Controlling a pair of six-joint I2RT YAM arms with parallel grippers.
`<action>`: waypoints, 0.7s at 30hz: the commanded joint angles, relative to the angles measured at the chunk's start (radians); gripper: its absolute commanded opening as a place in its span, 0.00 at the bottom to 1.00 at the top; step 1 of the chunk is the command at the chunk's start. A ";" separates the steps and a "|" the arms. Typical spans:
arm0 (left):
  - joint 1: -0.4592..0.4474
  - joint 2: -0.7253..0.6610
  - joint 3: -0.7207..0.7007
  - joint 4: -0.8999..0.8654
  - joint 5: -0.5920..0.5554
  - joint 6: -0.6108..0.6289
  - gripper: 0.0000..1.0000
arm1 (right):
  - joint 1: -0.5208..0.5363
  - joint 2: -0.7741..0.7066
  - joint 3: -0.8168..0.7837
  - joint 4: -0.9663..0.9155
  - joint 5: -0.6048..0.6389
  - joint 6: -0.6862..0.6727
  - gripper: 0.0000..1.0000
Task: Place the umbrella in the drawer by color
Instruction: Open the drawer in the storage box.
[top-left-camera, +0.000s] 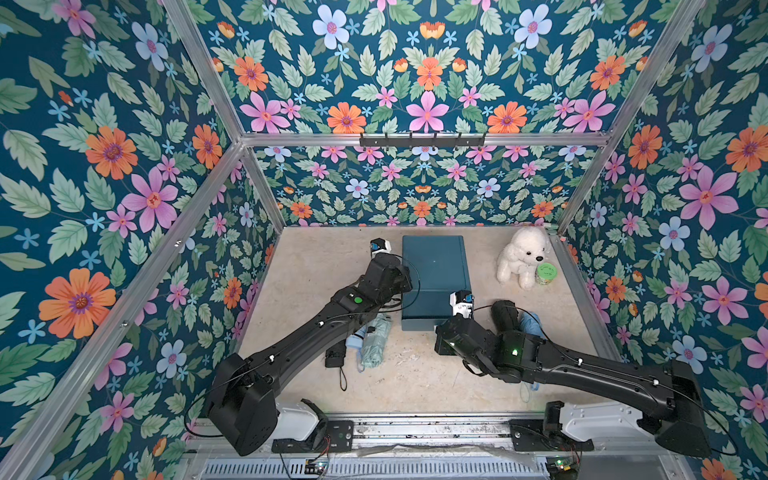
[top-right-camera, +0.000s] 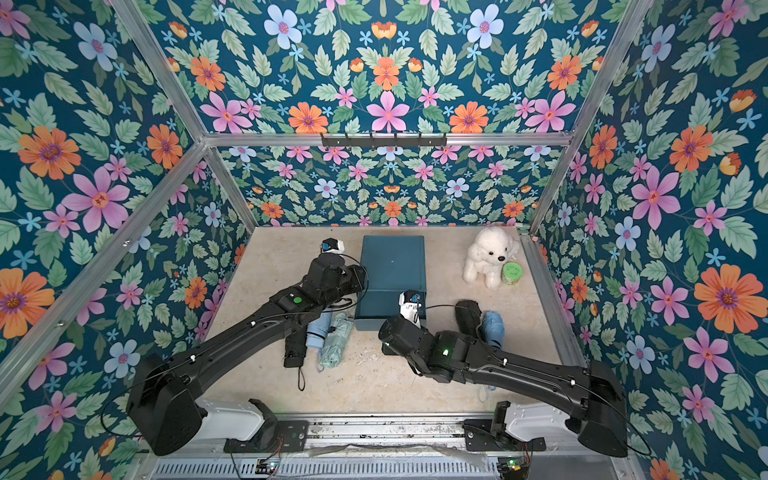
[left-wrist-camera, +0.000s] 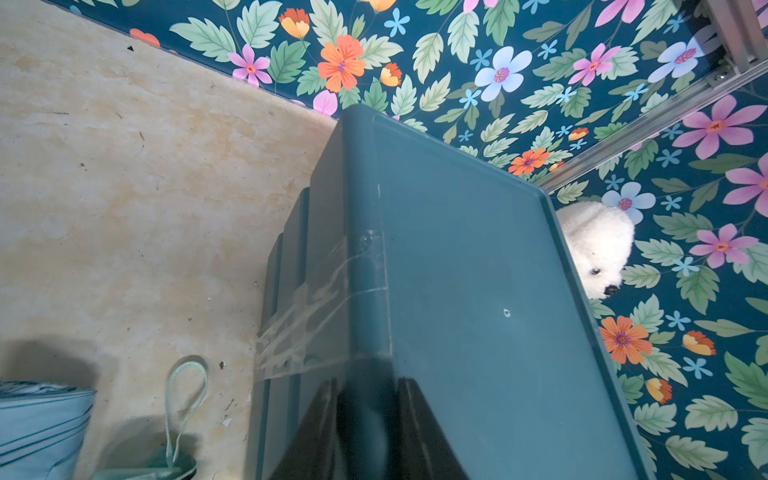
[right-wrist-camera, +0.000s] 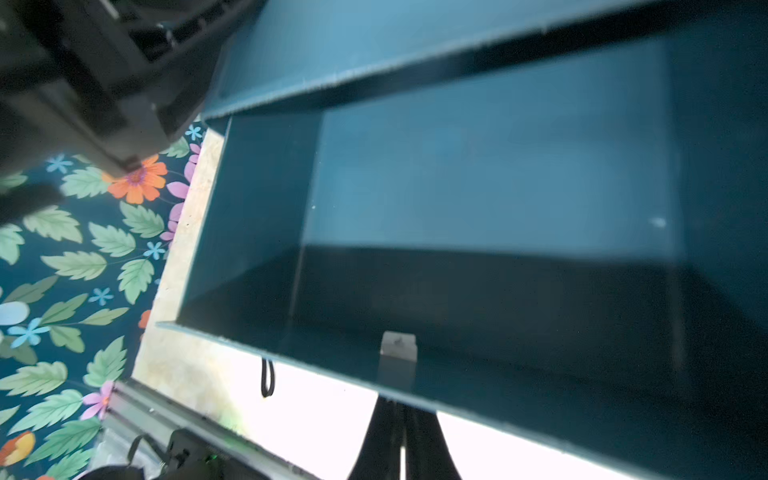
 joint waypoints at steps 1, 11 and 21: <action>0.003 0.022 -0.012 -0.236 -0.018 0.006 0.28 | 0.038 -0.034 -0.023 -0.035 0.042 0.068 0.00; 0.005 0.025 -0.008 -0.236 -0.019 -0.002 0.28 | 0.139 -0.103 -0.089 -0.010 0.077 0.108 0.00; 0.005 0.033 -0.037 -0.209 0.006 -0.024 0.28 | 0.156 -0.113 -0.153 0.061 0.053 0.117 0.00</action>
